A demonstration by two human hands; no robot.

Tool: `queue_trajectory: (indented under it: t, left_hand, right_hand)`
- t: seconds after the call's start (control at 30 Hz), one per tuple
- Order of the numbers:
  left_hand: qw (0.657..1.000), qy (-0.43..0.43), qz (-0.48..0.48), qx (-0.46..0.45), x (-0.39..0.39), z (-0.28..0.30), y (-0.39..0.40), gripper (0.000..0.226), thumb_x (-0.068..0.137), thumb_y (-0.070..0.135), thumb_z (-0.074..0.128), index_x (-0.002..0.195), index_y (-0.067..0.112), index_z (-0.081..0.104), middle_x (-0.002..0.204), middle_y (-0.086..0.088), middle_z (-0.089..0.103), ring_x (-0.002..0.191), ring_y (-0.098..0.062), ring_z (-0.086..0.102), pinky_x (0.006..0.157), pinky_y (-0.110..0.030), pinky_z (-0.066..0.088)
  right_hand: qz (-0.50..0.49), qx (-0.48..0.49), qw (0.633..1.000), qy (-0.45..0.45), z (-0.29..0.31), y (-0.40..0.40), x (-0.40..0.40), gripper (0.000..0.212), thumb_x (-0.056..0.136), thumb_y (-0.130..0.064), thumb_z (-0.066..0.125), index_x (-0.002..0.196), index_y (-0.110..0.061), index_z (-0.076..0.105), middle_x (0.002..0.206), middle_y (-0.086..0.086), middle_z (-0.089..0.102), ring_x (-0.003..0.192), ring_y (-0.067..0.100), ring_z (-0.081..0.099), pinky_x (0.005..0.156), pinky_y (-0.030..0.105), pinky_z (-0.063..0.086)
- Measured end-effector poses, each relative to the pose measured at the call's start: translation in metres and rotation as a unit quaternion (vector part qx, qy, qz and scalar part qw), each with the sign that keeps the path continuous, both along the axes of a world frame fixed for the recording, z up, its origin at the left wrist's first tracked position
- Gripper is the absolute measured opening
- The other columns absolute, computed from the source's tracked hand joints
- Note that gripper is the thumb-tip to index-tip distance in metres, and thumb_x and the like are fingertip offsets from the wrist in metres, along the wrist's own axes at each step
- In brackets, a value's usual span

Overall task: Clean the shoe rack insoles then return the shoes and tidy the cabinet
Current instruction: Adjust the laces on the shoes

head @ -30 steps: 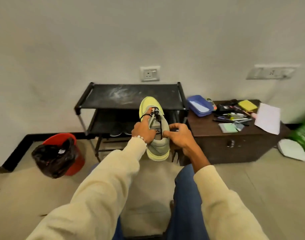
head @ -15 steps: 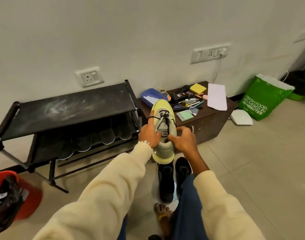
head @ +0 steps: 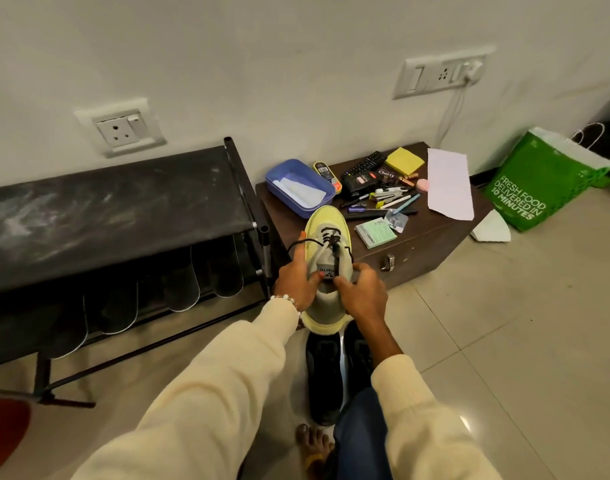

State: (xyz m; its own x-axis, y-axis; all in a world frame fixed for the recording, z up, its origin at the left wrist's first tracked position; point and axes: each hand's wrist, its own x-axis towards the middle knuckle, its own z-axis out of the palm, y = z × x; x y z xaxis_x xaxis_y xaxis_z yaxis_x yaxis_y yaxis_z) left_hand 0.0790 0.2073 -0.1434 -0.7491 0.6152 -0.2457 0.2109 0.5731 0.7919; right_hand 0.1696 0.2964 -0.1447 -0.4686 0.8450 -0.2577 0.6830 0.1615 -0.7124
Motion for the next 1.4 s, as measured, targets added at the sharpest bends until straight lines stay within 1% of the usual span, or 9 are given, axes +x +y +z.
queue_trajectory:
  t: [0.17,0.33,0.5,0.57,0.67,0.77,0.9,1.07,1.4]
  left_hand:
    - [1.000,-0.016,0.007,0.001,-0.007,-0.020,0.004,0.069,0.091,0.025,0.063,0.150,0.026,0.026,0.134,-0.015,0.055,0.122,-0.035,0.053,0.102,-0.047,0.044]
    - [1.000,0.012,-0.001,-0.009,-0.013,-0.017,0.011,0.054,0.092,0.028,0.063,0.142,0.017,0.045,0.133,-0.013,0.056,0.122,-0.030,0.053,0.103,-0.041,0.044]
    - [0.990,0.088,0.093,-0.060,-0.016,-0.004,0.018,0.035,0.084,0.043,0.068,0.107,0.016,0.069,0.106,-0.008,0.068,0.098,-0.029,0.063,0.083,-0.037,0.051]
    - [0.983,0.114,0.137,-0.032,-0.019,0.002,0.023,0.028,0.086,0.042,0.066,0.096,0.015,0.070,0.097,-0.007,0.069,0.091,-0.028,0.063,0.073,-0.031,0.046]
    - [0.979,0.108,0.173,0.027,-0.036,0.007,0.033,0.016,0.092,0.024,0.061,0.096,0.012,0.072,0.099,-0.010,0.071,0.093,-0.028,0.064,0.074,-0.028,0.043]
    - [0.990,0.101,0.094,0.017,-0.057,0.003,0.043,0.018,0.093,0.012,0.059,0.103,0.010,0.074,0.103,-0.009,0.072,0.097,-0.025,0.064,0.083,-0.024,0.043]
    - [0.995,0.096,-0.018,-0.009,-0.066,-0.008,0.058,0.020,0.088,0.007,0.065,0.105,0.012,0.075,0.105,-0.008,0.073,0.098,-0.022,0.066,0.097,-0.031,0.049]
    - [0.993,0.104,0.002,0.058,-0.068,-0.018,0.055,0.016,0.085,0.010,0.068,0.098,0.015,0.077,0.095,-0.001,0.074,0.086,-0.011,0.065,0.088,-0.022,0.049]
    - [0.970,0.234,-0.053,0.031,-0.068,-0.019,0.059,0.013,0.090,0.018,0.060,0.097,0.018,0.072,0.098,0.000,0.071,0.090,-0.019,0.064,0.080,-0.032,0.051]
  right_hand:
    - [0.017,0.016,0.999,-0.026,-0.019,0.005,-0.008,0.052,0.082,-0.037,0.065,0.129,-0.021,0.048,0.118,0.009,0.063,0.107,0.029,0.059,0.087,0.037,0.047]
    - [0.052,-0.010,0.998,-0.028,-0.013,0.018,-0.013,0.049,0.084,-0.039,0.065,0.125,-0.014,0.051,0.116,0.012,0.062,0.107,0.033,0.058,0.088,0.044,0.051]
    - [-0.003,-0.047,0.996,0.071,0.004,0.041,-0.019,0.035,0.090,-0.041,0.059,0.107,-0.011,0.063,0.097,0.005,0.064,0.092,0.026,0.062,0.079,0.049,0.055]
    - [-0.020,0.003,0.995,0.097,0.008,0.052,-0.027,0.024,0.093,-0.028,0.058,0.107,-0.010,0.066,0.098,0.006,0.068,0.088,0.020,0.062,0.084,0.039,0.054]
    - [0.038,0.041,0.995,0.083,0.013,0.069,-0.040,0.018,0.092,-0.013,0.059,0.105,-0.011,0.070,0.102,0.006,0.071,0.086,0.013,0.060,0.081,0.025,0.046]
    - [0.145,0.028,0.988,0.031,0.009,0.081,-0.051,0.019,0.088,-0.009,0.064,0.105,-0.013,0.072,0.103,0.005,0.071,0.093,0.016,0.065,0.090,0.032,0.051]
    - [0.164,0.035,0.985,0.043,-0.002,0.089,-0.054,0.018,0.083,-0.007,0.070,0.098,-0.016,0.074,0.094,0.001,0.073,0.079,0.007,0.064,0.081,0.025,0.054]
    - [0.148,0.070,0.983,0.078,-0.014,0.086,-0.054,0.015,0.082,-0.012,0.071,0.095,-0.019,0.076,0.087,-0.002,0.072,0.077,0.011,0.067,0.082,0.035,0.057]
    - [0.173,0.095,0.980,0.015,-0.011,0.077,-0.061,0.007,0.092,-0.013,0.055,0.089,-0.017,0.061,0.096,0.007,0.064,0.091,0.025,0.060,0.081,0.040,0.051]
